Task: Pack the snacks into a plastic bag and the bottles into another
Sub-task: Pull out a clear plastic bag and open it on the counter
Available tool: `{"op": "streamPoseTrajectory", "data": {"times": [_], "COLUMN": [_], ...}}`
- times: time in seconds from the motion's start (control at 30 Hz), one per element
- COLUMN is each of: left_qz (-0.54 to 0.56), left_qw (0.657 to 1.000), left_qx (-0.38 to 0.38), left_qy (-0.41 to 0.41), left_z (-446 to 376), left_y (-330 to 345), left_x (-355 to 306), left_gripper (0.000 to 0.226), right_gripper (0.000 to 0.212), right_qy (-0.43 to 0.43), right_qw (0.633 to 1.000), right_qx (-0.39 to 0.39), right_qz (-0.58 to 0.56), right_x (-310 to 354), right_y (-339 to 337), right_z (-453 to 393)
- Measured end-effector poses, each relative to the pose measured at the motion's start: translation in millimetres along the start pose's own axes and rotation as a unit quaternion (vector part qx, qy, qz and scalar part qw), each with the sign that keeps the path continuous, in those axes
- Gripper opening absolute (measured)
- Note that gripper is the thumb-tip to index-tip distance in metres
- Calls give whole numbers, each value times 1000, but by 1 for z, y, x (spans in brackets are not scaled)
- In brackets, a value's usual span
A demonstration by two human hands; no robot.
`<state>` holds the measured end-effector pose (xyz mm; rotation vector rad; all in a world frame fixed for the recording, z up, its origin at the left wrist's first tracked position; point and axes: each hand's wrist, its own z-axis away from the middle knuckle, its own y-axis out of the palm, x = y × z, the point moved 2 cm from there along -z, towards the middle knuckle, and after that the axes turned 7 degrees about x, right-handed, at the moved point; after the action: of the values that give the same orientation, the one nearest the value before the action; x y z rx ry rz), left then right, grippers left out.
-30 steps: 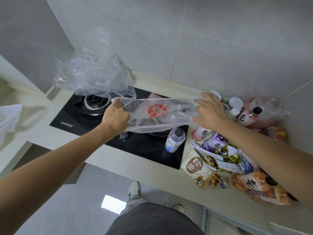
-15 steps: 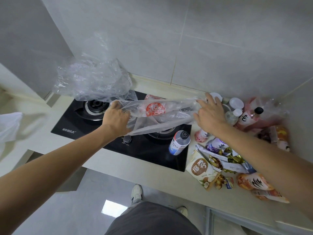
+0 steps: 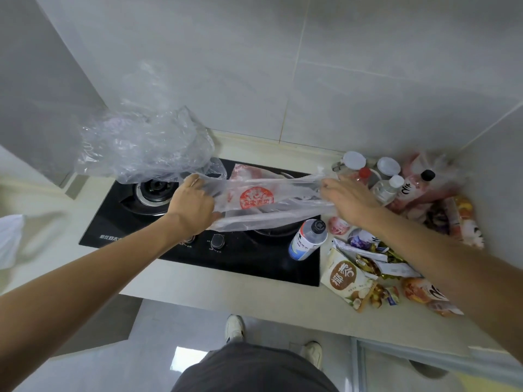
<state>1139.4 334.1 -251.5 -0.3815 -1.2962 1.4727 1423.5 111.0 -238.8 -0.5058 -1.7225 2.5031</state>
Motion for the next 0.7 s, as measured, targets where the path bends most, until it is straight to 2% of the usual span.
{"op": "streamPoseTrajectory", "data": {"times": [0.13, 0.3, 0.4, 0.43, 0.47, 0.57, 0.6, 0.7], "left_qz": [-41, -86, -68, -64, -62, -71, -74, -70], "left_qw": [999, 994, 993, 992, 992, 992, 992, 995], "left_qx": [-8, -12, -13, -12, -16, -17, -15, -39], "left_qy": [33, 64, 100, 104, 107, 106, 99, 62], "left_z": [-3, -1, -1, 1, 2, 8, 10, 18], "left_y": [1, 3, 12, 14, 16, 15, 13, 3], "left_x": [-1, -2, 1, 2, 4, 5, 4, 3], "left_gripper": [55, 40, 19, 19, 22, 35, 38, 27], "right_gripper": [29, 38, 24, 19, 22, 58, 64, 62], "right_qy": [-6, -7, 37, 57, 74, 101, 106, 113], "right_qw": [999, 1000, 999, 998, 996, 993, 992, 991], "right_qx": [40, 26, 35, 30, 24, 12, 8, -29], "right_qz": [-2, -8, -20, -28, -32, -57, -63, -71], "right_x": [2, 4, -4, -8, -11, -15, -15, -21], "right_y": [3, 3, -1, -2, -2, -8, -10, -14], "right_z": [4, 7, 8, 7, 6, 6, 7, 11]}}
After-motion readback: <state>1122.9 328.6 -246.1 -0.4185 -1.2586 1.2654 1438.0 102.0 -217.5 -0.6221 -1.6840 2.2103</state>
